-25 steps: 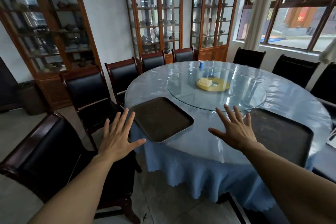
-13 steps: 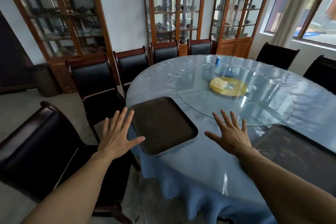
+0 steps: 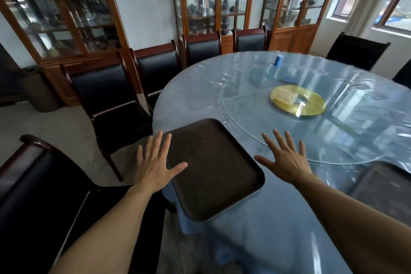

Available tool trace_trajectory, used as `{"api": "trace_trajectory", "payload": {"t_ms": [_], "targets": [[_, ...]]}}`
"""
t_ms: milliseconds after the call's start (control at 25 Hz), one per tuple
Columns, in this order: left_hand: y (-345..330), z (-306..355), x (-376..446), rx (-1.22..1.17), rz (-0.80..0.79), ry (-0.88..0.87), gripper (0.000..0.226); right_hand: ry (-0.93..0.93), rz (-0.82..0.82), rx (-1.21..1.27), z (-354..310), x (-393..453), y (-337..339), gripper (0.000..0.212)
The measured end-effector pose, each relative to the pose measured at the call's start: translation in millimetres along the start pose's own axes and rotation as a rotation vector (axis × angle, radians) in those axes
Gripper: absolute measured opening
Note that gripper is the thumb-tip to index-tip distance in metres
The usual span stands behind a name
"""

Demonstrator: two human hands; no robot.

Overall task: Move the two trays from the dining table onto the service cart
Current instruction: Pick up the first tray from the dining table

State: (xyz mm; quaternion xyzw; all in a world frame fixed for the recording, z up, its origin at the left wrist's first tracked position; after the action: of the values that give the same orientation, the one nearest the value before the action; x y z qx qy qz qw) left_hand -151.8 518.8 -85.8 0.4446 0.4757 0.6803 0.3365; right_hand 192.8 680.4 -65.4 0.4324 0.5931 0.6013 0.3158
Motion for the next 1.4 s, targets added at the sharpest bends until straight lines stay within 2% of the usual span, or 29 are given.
{"api": "trace_trajectory", "payload": {"t_ms": [200,360,680,840,960,1120,1240,1400], "targets": [[-52,-24,48,-0.042,-0.089,0.024,0.103,-0.033,-0.055,0.008,-19,56,-36,0.092],[-73,-36,56,-0.023,-0.127,0.031,0.104,-0.04,-0.105,0.016,-25,75,-56,0.087],[-114,-43,56,-0.077,-0.195,0.171,0.106,0.014,-0.183,0.041,-27,117,-103,0.083],[-127,-52,49,-0.198,-0.181,0.507,0.101,-0.009,-0.235,0.097,-21,133,-131,0.084],[-151,-61,34,-0.246,-0.276,0.713,0.097,-0.071,-0.312,0.178,-19,143,-161,0.087],[-185,-66,15,-0.544,-0.38,1.028,0.092,-0.143,-0.416,0.258,-21,158,-201,0.088],[-198,-65,15,-0.735,-0.381,1.177,0.089,-0.192,-0.486,0.307,-24,167,-225,0.091],[-209,-62,16,-0.869,-0.424,1.303,0.089,-0.27,-0.556,0.381,-25,179,-248,0.093]]}}
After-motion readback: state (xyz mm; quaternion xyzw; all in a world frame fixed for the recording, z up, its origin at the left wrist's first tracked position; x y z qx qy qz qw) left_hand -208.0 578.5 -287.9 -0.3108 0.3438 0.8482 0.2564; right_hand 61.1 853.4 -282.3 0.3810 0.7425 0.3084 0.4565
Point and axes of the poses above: each hand's wrist, its own x-axis towards the middle knuckle, its own y-axis out of the back of the hand, z = x × y, the point moved 10 cm from there along x, towards the middle knuckle, and after that the axes turned 10 degrees about z, right-handed, at the moved point
